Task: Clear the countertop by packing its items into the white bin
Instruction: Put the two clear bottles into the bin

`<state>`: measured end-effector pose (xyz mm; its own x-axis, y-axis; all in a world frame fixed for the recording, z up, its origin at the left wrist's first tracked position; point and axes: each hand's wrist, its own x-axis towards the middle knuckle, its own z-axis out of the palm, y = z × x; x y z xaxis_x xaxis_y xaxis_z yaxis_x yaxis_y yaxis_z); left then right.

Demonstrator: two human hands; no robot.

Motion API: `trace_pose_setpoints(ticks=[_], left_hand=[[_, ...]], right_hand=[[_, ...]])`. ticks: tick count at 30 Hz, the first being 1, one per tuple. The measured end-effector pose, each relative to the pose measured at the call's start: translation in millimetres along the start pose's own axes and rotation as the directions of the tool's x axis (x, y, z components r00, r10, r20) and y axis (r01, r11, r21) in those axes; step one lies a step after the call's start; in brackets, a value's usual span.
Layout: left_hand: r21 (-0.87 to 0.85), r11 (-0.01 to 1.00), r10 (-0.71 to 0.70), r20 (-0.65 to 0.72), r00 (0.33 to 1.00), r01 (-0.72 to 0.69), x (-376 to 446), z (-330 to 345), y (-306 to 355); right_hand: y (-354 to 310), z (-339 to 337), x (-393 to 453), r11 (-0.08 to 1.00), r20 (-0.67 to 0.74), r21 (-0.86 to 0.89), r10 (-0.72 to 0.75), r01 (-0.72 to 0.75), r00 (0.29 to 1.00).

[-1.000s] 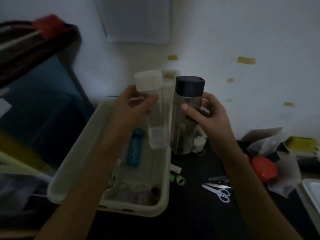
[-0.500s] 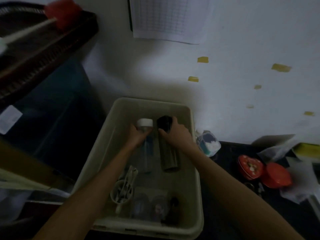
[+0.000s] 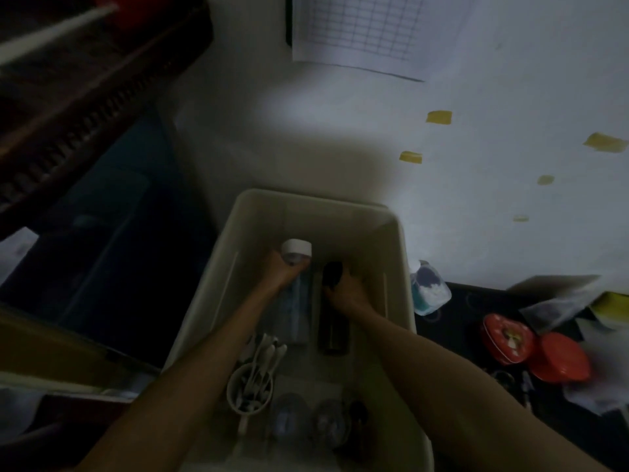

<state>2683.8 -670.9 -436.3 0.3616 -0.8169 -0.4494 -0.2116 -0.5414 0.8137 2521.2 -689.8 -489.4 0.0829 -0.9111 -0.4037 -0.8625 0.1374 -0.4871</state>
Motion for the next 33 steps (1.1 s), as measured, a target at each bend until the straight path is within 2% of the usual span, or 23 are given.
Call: trace_pose_setpoints(ticks=[3, 6, 8, 11, 12, 14, 16, 18, 20, 22, 24, 25, 26, 27, 28, 29, 30, 32, 33], left_hand=[[-0.011, 1.0, -0.024, 0.019, 1.0, 0.025, 6, -3, -3], [-0.051, 0.996, -0.075, 0.048, 0.996, 0.077, 10, -6, -4], [-0.062, 0.993, -0.099, 0.061, 0.993, 0.103, 14, -6, -4], [-0.051, 0.994, -0.097, 0.066, 0.993, 0.101, 16, -4, -2], [-0.053, 0.995, -0.086, 0.062, 0.994, 0.089, 18, -3, -1], [-0.067, 0.996, -0.049, 0.04, 0.998, 0.051, 20, 1, 3], [-0.085, 0.996, -0.035, 0.024, 0.999, 0.037, 22, 6, 9], [-0.14, 0.988, -0.062, 0.022, 0.998, 0.064, 23, 10, 15], [-0.184, 0.976, -0.103, 0.088, 0.991, 0.118, 26, 14, 20], [-0.276, 0.951, -0.1, 0.162, 0.982, 0.142, 28, 19, 22], [-0.336, 0.929, -0.058, 0.278, 0.959, 0.154, 24, 21, 21], [-0.274, 0.957, -0.011, 0.313, 0.95, 0.101, 22, 23, 15], [-0.122, 0.992, 0.062, 0.331, 0.942, -0.022, 20, 24, 9], [0.091, 0.973, 0.169, 0.354, 0.92, -0.213, 21, 26, 1], [0.326, 0.843, 0.28, 0.412, 0.867, -0.427, 19, 27, -8], [0.482, 0.652, 0.337, 0.506, 0.793, -0.585, 19, 29, -18], [0.546, 0.483, 0.339, 0.604, 0.722, -0.684, 17, 32, -28], [0.522, 0.206, 0.32, 0.763, 0.561, -0.828, 16, 41, -49], [0.512, 0.09, 0.289, 0.807, 0.514, -0.854, 14, 45, -55]], right_hand=[[14, 27, 22, 0.997, -0.035, 0.079, -0.007, 0.01, 0.999], [-1, 18, 3, 0.979, -0.024, 0.195, -0.049, 0.053, 0.999], [-10, 5, -4, 0.985, 0.015, 0.163, -0.056, 0.053, 0.998], [-23, -20, 1, 0.982, 0.027, 0.183, 0.041, -0.045, 0.999], [-31, -30, 2, 0.969, 0.028, 0.239, 0.058, -0.063, 0.998], [-44, -46, 5, 0.877, 0.126, 0.471, 0.04, -0.095, 0.991], [-52, -62, 2, 0.792, 0.268, 0.598, -0.057, -0.12, 0.962], [-52, -75, -1, 0.843, 0.355, 0.536, -0.164, -0.056, 0.92], [-44, -83, 2, 0.887, 0.325, 0.456, -0.241, 0.072, 0.914], [-35, -87, 5, 0.919, 0.263, 0.372, -0.239, 0.131, 0.935], [-28, -87, 6, 0.939, 0.206, 0.325, -0.188, 0.114, 0.96], [-27, -87, 3, 0.952, 0.161, 0.283, -0.17, 0.119, 0.972], [-26, -86, 2, 0.97, 0.102, 0.202, -0.156, 0.133, 0.983], [-26, -86, -1, 0.984, 0.058, 0.1, -0.152, 0.145, 0.987], [-26, -85, -3, 0.988, 0.035, 0.006, -0.151, 0.151, 0.988], [-26, -83, -6, 0.987, 0.026, -0.064, -0.149, 0.15, 0.988], [-26, -79, -6, 0.982, 0.023, -0.11, -0.151, 0.153, 0.988], [-22, -67, -5, 0.971, 0.042, -0.177, -0.158, 0.163, 0.987], [-19, -61, -3, 0.967, 0.034, -0.2, -0.152, 0.156, 0.988]])
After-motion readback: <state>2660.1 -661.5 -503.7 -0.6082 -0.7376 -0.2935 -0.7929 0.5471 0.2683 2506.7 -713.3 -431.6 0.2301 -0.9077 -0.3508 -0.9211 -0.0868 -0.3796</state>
